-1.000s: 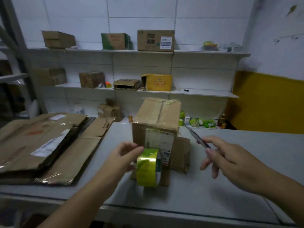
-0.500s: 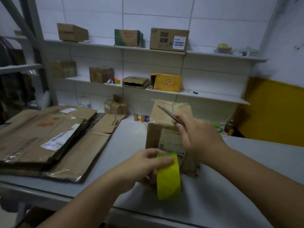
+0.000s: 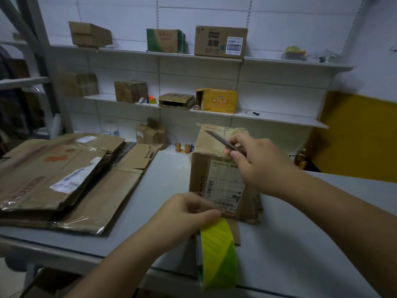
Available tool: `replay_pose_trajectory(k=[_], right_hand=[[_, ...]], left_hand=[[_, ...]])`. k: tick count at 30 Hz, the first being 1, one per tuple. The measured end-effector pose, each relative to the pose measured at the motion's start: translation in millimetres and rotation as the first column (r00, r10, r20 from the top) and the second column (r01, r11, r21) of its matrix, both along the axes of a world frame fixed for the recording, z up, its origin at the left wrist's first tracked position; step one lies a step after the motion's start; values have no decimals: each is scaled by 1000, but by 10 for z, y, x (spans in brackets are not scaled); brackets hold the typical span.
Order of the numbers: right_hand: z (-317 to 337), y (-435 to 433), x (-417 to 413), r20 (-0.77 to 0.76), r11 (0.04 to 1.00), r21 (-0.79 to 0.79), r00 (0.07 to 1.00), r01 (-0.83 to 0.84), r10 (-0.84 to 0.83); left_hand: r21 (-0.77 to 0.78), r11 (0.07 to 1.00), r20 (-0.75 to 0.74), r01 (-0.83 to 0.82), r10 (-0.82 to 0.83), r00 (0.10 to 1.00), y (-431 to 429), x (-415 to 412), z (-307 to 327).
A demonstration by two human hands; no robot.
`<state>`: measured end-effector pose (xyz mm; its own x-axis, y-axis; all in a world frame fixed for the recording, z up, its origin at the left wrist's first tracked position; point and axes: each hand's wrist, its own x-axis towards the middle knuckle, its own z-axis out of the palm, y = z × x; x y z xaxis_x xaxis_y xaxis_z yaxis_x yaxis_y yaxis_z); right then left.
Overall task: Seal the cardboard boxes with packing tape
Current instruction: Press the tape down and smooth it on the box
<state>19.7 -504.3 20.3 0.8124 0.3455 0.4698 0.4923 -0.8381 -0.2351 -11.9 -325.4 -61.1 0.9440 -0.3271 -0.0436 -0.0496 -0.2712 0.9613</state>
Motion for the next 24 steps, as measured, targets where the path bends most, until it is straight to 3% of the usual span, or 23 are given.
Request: replay_pose_trajectory(k=[3,6,11,14,17,19,22,24], right_hand=[[-27,4,-7,16,1000,18,1000,1,-1],[-58,-6,-14,0,997,75,1000,-18,18],[-8,-89,-81,-61,886,446,983,-128,173],[18,-162,-121,65,863,489,992,-124,106],[6,-227,-168,15,817,552,982,-164,187],[-41,-268,-223,-32,889,422,977,-179,212],[-164,-311,-318,4,991,-2,991,-133,133],[-292,-314,-312,112,952,-304,990,-43,81]], left_hand=[[-243,969,-134,39,-74,988,-76,-5,-86],[-371,929,-223,6,-95,970,-99,56,-191],[-388,921,-173,-34,-37,984,-129,102,-196],[-411,912,-134,-10,-50,990,-138,112,-198],[-438,899,-91,9,-55,994,-181,117,-207],[-482,876,-111,9,-71,991,-205,128,-228],[-518,855,-122,-4,-70,990,-224,137,-263],[-532,847,-118,-8,-65,991,-230,137,-274]])
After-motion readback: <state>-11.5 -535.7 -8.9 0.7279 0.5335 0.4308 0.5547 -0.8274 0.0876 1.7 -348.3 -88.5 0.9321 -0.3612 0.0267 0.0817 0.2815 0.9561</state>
